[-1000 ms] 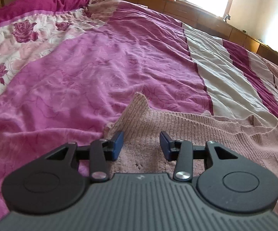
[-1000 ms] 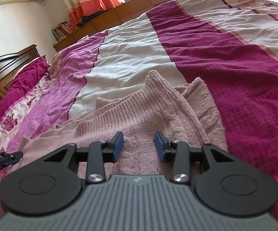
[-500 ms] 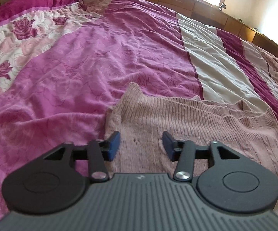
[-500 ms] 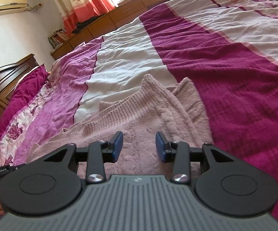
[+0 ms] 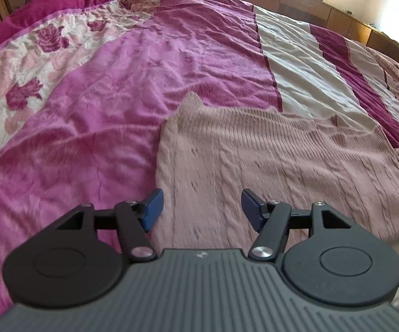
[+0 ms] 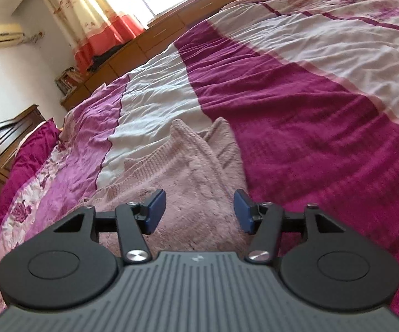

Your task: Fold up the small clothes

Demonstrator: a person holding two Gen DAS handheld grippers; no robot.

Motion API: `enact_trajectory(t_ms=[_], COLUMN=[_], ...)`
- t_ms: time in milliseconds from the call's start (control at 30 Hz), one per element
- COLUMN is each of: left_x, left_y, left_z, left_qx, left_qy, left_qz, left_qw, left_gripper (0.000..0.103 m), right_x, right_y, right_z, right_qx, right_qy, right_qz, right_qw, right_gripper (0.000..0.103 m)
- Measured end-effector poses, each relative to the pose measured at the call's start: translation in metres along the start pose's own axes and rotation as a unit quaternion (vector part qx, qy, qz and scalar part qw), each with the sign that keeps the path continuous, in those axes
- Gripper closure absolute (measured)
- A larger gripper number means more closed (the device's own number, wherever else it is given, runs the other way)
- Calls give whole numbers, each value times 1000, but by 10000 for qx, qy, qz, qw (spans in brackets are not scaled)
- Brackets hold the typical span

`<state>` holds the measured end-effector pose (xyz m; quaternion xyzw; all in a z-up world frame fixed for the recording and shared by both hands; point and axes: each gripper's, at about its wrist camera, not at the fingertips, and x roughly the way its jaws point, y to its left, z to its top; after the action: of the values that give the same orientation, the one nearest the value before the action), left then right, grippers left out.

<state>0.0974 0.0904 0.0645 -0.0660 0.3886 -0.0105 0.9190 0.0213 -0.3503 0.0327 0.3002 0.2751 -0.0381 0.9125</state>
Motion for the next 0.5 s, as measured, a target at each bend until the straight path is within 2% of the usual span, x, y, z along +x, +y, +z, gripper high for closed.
enact_trajectory(t_ms=[233,500], left_x=[-18,-27], left_y=[-8,-17], left_z=[-22,-34], left_qx=[-251,-274], left_qy=[150,409], left_qz=[51,67], left_qw=[9996,9988], left_gripper=[39,39], right_x=[-5,-3], right_y=[-22,-33], right_z=[-11,-17], right_qx=[276,338], right_qy=[156,232], right_qz=[-112,59], right_qw=[9994,9991], right_gripper=[35,34])
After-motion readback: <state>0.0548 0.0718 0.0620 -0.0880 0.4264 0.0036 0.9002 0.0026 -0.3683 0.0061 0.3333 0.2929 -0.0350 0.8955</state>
